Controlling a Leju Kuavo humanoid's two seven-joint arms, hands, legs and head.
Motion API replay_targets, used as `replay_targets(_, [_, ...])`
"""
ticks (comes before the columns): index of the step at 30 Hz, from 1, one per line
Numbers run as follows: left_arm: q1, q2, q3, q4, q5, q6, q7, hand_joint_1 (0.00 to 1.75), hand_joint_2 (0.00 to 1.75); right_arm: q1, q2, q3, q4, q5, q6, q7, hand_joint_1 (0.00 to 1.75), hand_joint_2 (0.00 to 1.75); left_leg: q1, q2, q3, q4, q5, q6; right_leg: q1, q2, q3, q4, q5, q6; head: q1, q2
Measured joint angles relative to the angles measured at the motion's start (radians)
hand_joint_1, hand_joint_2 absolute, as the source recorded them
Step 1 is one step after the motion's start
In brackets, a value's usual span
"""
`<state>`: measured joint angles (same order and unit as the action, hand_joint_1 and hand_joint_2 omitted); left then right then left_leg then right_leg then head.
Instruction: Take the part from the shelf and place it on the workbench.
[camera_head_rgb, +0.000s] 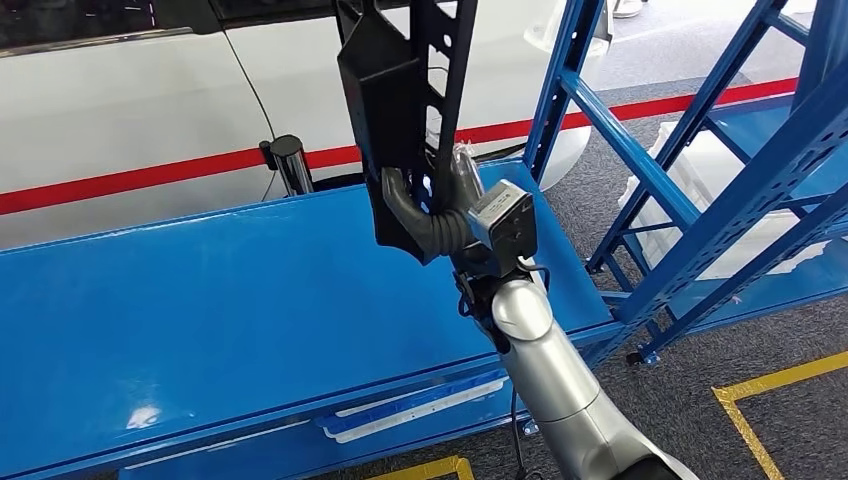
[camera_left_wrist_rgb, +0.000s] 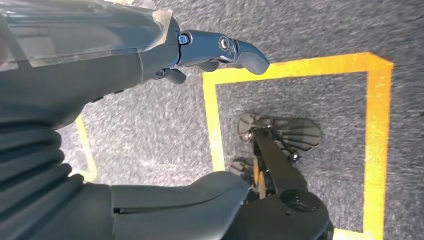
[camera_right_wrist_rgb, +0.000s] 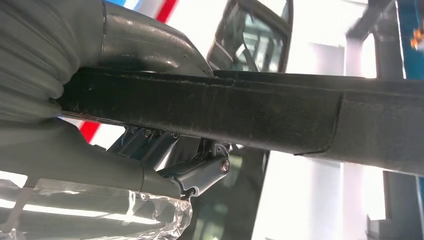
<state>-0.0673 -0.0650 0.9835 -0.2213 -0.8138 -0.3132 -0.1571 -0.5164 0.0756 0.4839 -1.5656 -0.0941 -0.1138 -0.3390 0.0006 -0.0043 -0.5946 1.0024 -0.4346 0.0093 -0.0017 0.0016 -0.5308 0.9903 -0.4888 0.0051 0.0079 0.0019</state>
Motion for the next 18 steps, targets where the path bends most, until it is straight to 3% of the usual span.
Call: replay_targets(18, [0.000,0.003,0.026,0.000,0.009,0.000,0.012,0.00,1.75,0.084,-0.036,0.055,-0.005,0.000,0.011,-0.037,1.75,1.75,0.000,0.000,0.000,0.000,0.000,0.000,0.000,0.000,0.000,0.000,0.000,0.000,0.000,0.000])
